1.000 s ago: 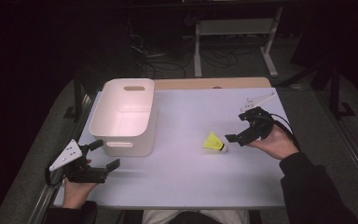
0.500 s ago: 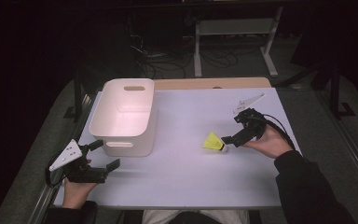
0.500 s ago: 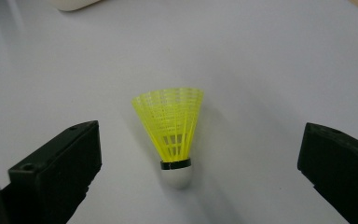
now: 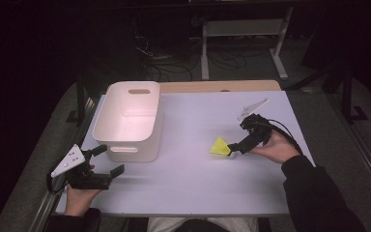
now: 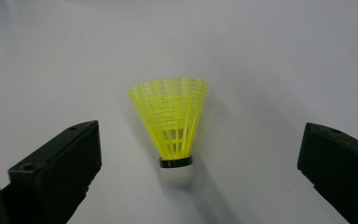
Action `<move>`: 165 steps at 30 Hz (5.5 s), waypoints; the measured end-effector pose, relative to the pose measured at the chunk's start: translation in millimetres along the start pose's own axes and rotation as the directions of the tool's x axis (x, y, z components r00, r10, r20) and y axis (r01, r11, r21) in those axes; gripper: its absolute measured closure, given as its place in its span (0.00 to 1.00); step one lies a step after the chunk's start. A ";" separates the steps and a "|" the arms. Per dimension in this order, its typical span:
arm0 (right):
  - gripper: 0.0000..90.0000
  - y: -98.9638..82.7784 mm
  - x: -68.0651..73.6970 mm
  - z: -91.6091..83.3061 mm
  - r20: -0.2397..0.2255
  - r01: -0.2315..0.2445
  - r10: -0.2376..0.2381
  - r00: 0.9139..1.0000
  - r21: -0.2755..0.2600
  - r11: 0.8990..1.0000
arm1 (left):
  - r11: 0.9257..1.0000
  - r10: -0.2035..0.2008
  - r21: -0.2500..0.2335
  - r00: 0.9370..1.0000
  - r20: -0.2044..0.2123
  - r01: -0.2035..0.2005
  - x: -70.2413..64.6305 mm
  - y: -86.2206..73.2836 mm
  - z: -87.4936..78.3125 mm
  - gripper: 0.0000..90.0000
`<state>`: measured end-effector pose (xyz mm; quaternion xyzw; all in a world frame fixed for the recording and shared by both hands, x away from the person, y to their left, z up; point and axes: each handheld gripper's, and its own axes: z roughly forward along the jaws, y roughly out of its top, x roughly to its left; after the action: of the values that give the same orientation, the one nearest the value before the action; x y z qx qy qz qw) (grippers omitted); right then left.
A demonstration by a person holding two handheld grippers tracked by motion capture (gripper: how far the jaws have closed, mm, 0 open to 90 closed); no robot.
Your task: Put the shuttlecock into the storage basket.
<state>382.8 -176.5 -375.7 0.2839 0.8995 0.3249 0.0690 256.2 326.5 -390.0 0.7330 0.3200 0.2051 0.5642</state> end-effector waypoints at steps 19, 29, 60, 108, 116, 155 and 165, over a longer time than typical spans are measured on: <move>0.00 -3.6 -4.1 18.5 -0.034 0.020 -0.018 0.999 0.060 0.998 | 1.000 0.000 -0.003 1.000 0.001 0.000 0.0 0.1 -0.2 0.00; 0.00 -9.7 -6.9 27.6 -0.051 -0.002 0.006 0.999 0.081 0.997 | 1.000 0.000 -0.003 1.000 0.003 0.000 0.0 0.1 -0.1 0.00; 0.42 -25.7 -6.9 44.1 -0.125 0.052 -0.033 0.992 0.147 0.988 | 1.000 0.001 -0.001 1.000 0.008 -0.001 -0.1 0.0 0.0 0.00; 0.70 -16.9 -11.2 27.2 -0.144 0.069 -0.048 0.988 0.138 0.988 | 1.000 0.001 0.000 1.000 0.006 -0.001 -0.1 0.0 -0.1 0.00; 0.70 -12.6 -12.1 17.3 -0.136 0.067 -0.049 0.989 0.135 0.989 | 1.000 0.000 -0.001 1.000 0.004 0.000 -0.1 0.0 -0.3 0.00; 0.70 28.7 -8.4 -34.0 -0.089 0.098 -0.093 0.992 0.054 0.994 | 1.000 -0.004 -0.007 1.000 0.003 0.004 0.0 0.0 -1.5 0.00; 0.70 40.9 -5.2 -43.4 -0.084 0.112 -0.109 0.991 0.031 0.993 | 1.000 -0.005 -0.010 1.000 0.002 0.005 0.2 0.1 -1.9 0.00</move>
<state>392.8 -177.4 -316.6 0.2215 0.9215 0.3157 0.0449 255.0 328.0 -389.4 0.7294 0.3204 0.2045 0.5687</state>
